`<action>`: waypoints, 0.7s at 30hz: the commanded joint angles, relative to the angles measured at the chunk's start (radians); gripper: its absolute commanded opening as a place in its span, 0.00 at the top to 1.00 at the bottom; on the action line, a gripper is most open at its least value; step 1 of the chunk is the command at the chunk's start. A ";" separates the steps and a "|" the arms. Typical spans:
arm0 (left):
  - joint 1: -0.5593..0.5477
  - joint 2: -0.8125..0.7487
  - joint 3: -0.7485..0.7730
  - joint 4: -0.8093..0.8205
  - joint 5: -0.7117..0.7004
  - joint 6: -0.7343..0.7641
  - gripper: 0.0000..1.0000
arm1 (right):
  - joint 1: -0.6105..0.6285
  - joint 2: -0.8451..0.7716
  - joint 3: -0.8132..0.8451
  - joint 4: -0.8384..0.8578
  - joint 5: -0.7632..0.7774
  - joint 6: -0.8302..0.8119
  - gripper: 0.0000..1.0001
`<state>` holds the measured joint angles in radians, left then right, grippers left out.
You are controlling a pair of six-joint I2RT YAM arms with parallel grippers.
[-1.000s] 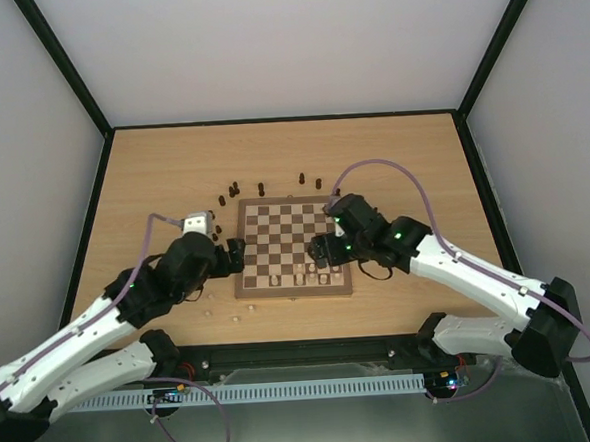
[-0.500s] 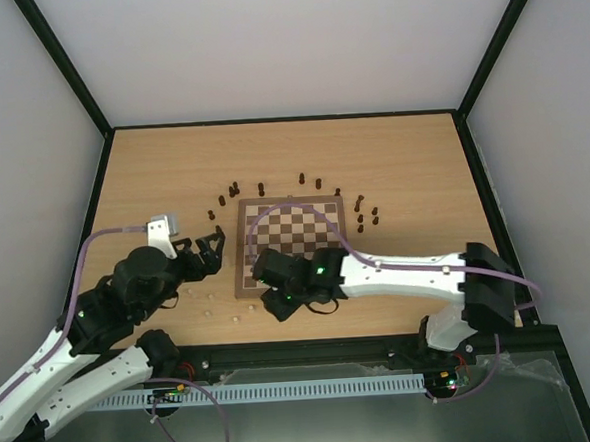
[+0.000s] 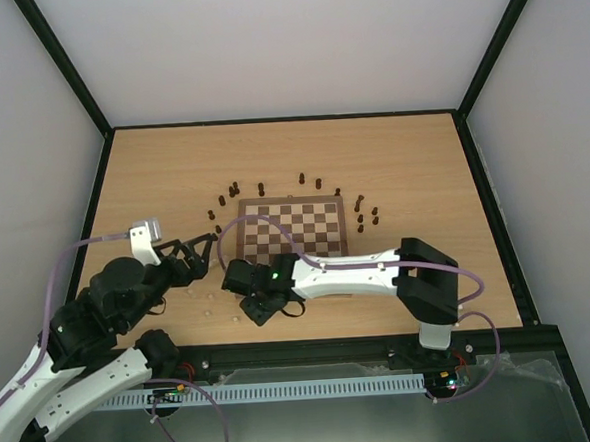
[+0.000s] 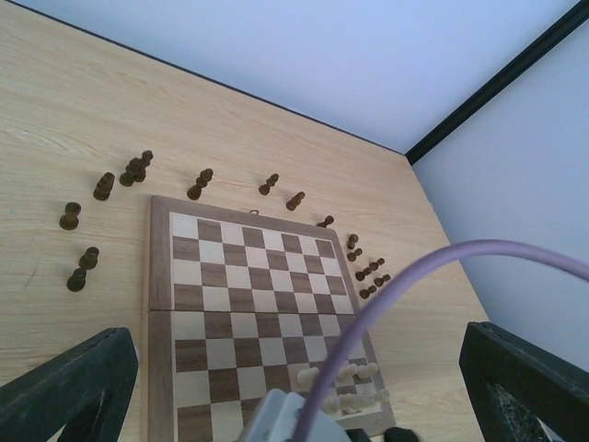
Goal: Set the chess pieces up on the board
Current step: Pick up the chess piece at the center of the board.
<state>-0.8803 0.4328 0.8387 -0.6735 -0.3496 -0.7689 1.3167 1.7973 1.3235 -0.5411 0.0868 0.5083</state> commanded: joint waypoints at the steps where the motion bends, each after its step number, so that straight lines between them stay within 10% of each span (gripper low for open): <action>1: 0.006 -0.020 0.028 -0.025 -0.021 0.002 0.01 | 0.009 0.069 0.053 -0.067 0.018 -0.020 0.59; 21: 0.006 -0.037 0.029 -0.034 -0.026 0.010 0.01 | -0.002 0.217 0.148 -0.068 0.041 -0.034 0.63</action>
<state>-0.8803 0.4049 0.8516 -0.6960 -0.3641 -0.7681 1.3167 1.9926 1.4448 -0.5568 0.1139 0.4816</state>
